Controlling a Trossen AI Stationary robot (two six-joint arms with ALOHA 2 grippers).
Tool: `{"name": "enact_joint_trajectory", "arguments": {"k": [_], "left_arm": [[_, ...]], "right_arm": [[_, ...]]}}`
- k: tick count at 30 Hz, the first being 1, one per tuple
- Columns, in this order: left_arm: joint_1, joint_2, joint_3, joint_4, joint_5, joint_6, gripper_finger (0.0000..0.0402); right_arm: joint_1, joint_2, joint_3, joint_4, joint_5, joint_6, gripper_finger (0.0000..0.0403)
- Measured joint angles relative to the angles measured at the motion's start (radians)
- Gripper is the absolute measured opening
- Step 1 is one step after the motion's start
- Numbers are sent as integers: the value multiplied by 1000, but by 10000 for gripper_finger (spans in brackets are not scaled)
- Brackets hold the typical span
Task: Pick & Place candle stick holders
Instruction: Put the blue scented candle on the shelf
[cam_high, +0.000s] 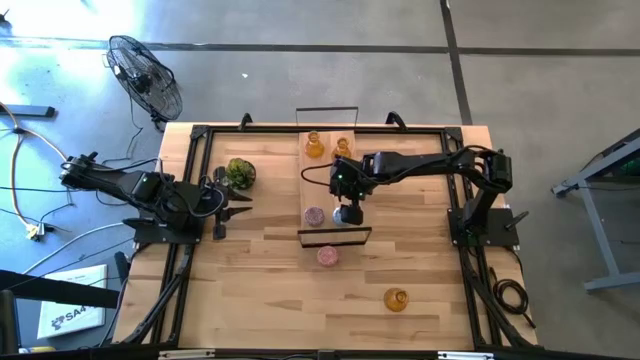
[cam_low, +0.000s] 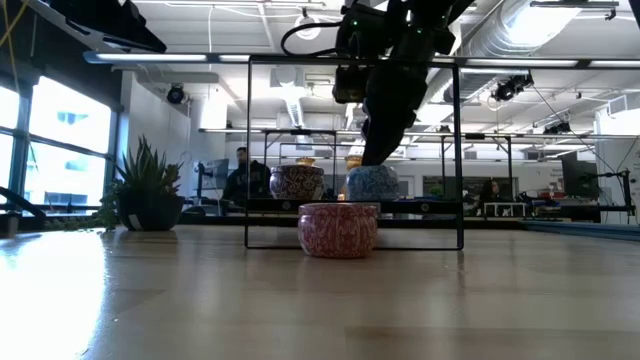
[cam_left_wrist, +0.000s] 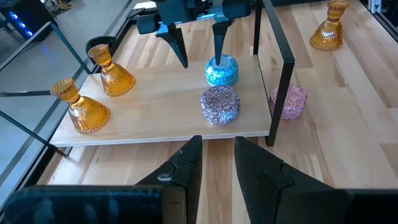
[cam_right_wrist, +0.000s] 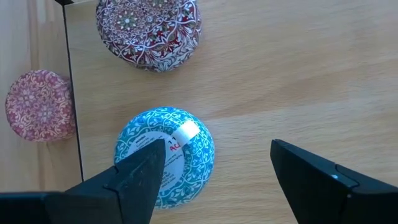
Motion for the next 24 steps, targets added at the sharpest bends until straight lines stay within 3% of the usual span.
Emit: {"name": "enact_joint_trajectory", "arguments": {"k": [24], "left_arm": [[0,0,0,1,0,0,92]], "right_arm": [[7,-2,2,-39,122,40,287]]}}
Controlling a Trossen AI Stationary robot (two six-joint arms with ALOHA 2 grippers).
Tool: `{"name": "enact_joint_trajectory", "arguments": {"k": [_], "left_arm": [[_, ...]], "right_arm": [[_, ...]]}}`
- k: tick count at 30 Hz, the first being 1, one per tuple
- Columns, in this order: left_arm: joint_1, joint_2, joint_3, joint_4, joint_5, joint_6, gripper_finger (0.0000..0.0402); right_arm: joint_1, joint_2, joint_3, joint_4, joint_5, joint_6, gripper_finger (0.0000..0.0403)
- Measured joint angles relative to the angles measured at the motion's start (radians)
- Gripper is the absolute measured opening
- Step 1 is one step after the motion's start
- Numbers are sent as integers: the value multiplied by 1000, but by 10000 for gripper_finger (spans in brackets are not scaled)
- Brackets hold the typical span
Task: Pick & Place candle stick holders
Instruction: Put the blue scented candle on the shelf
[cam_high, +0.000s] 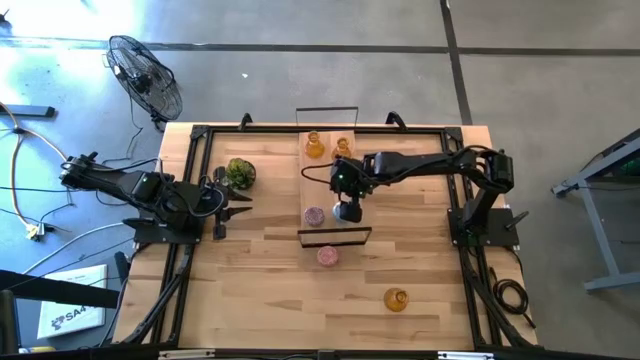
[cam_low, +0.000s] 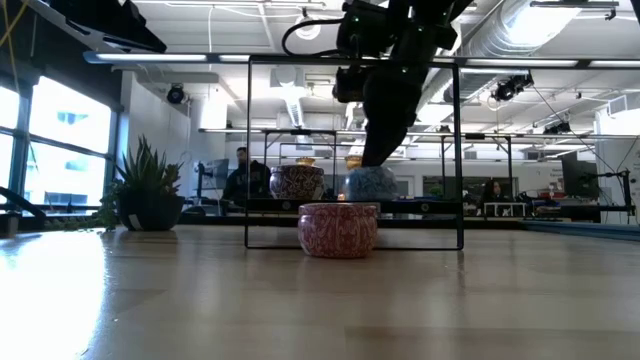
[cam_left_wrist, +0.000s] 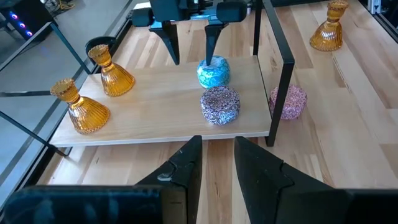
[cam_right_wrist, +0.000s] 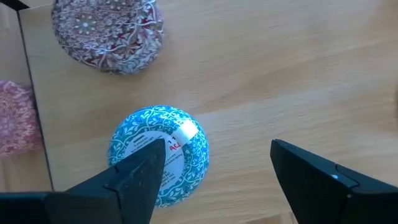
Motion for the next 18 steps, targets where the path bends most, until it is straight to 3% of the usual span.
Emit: {"name": "enact_joint_trajectory", "arguments": {"k": [6,15,18], "left_arm": [[0,0,0,0,0,0,92],[0,0,0,0,0,0,92],[0,0,0,0,0,0,92]], "right_arm": [[1,0,0,-2,-52,4,300],[1,-4,-2,-5,-79,3,390],[1,-11,-3,-1,-72,3,395]]}}
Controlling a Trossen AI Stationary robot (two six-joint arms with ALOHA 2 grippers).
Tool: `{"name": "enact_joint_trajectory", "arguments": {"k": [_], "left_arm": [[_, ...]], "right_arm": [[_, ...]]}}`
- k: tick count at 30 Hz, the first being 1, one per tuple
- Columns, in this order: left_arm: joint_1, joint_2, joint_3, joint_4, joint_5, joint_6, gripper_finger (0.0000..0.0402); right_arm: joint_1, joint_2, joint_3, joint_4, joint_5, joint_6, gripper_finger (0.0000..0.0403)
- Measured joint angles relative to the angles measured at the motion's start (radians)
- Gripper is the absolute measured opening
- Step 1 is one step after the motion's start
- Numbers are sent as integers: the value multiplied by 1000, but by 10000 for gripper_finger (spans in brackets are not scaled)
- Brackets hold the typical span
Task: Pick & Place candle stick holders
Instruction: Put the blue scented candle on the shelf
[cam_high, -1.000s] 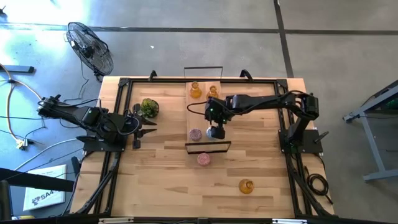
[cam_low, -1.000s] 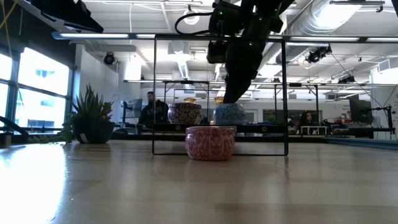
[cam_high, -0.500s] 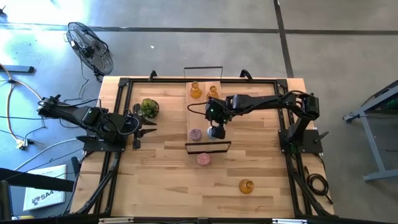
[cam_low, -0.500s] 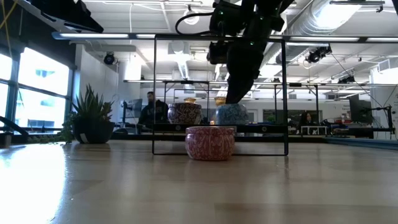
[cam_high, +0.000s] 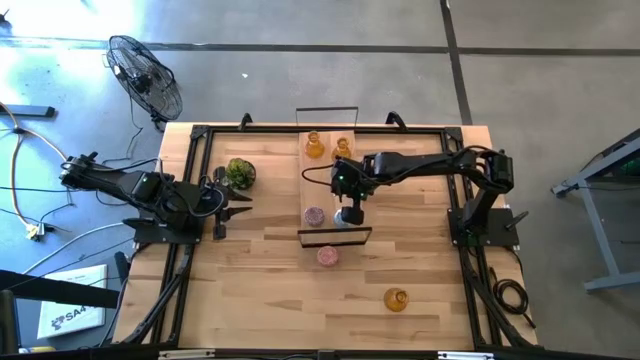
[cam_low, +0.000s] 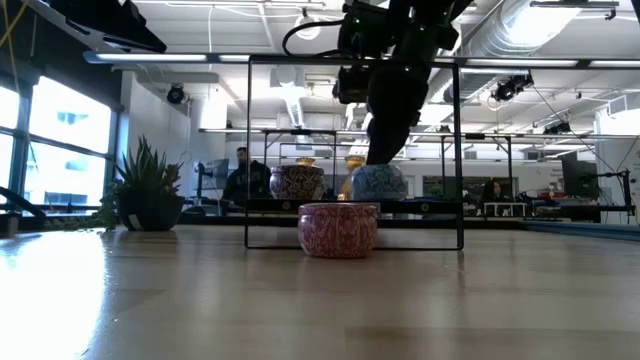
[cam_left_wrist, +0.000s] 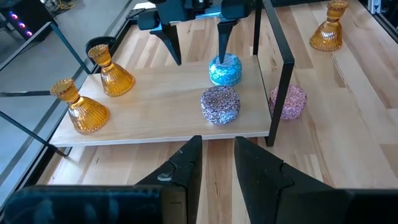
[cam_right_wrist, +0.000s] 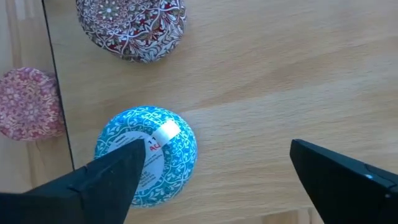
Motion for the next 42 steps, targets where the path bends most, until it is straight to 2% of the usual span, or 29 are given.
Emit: {"name": "enact_joint_trajectory", "arguments": {"k": [10,18,21,29,34,42], "left_arm": [[0,0,0,0,0,0,92],[0,0,0,0,0,0,92],[0,0,0,0,0,0,92],[0,0,0,-1,0,0,92],[0,0,0,0,0,0,92],[0,0,0,0,0,0,92]], "right_arm": [[-2,-4,8,-7,10,-8,400],[19,-101,9,22,117,-4,400],[51,-126,9,15,150,29,400],[128,-118,9,-18,132,110,400],[165,-118,7,-25,204,180,400],[181,-116,6,-30,207,245,400]]}}
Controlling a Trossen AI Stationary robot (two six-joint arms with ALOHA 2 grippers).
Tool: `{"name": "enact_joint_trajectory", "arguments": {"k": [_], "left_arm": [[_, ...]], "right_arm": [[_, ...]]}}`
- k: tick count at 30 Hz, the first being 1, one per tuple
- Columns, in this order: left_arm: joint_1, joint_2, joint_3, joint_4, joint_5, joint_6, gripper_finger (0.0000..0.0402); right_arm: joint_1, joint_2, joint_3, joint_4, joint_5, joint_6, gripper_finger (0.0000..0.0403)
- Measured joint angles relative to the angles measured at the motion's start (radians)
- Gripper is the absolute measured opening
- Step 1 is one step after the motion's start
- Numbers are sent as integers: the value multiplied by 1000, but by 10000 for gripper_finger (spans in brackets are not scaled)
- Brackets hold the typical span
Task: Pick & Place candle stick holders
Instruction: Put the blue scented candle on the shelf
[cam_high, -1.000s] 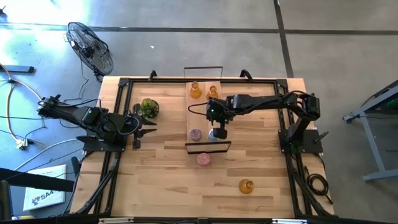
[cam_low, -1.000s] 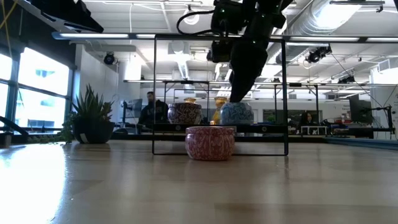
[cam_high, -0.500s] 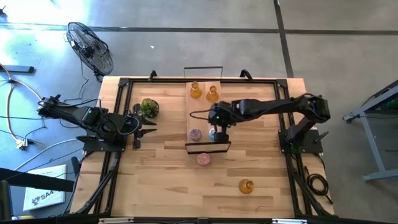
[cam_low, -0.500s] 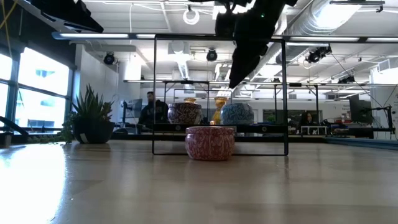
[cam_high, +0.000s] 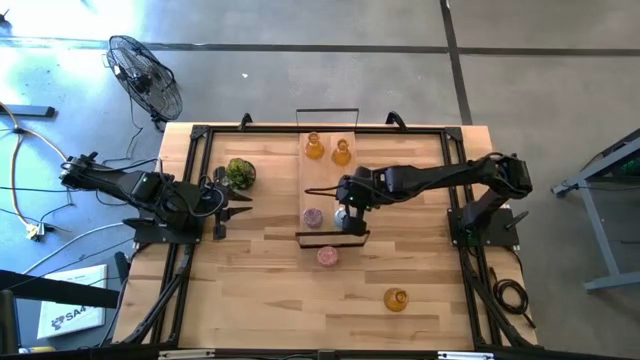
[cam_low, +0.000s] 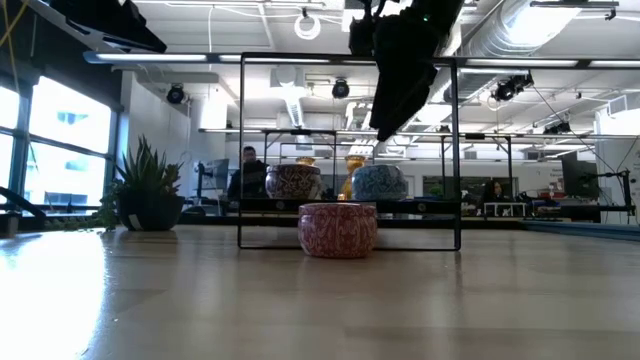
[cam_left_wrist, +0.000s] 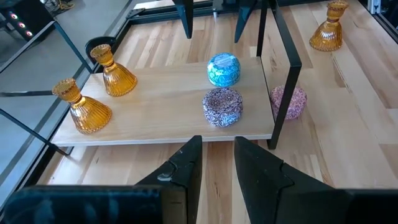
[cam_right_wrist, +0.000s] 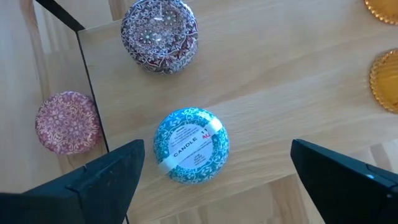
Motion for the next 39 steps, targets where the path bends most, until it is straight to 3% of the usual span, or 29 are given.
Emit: {"name": "enact_joint_trajectory", "arguments": {"k": [18,33,39], "left_arm": [[0,0,0,0,0,0,92],[0,0,0,0,0,0,92],[0,0,0,0,0,0,92]], "right_arm": [[4,20,1,27,21,-51,400],[-80,20,-2,22,-125,-104,400],[-85,20,1,18,-130,-107,400]]}}
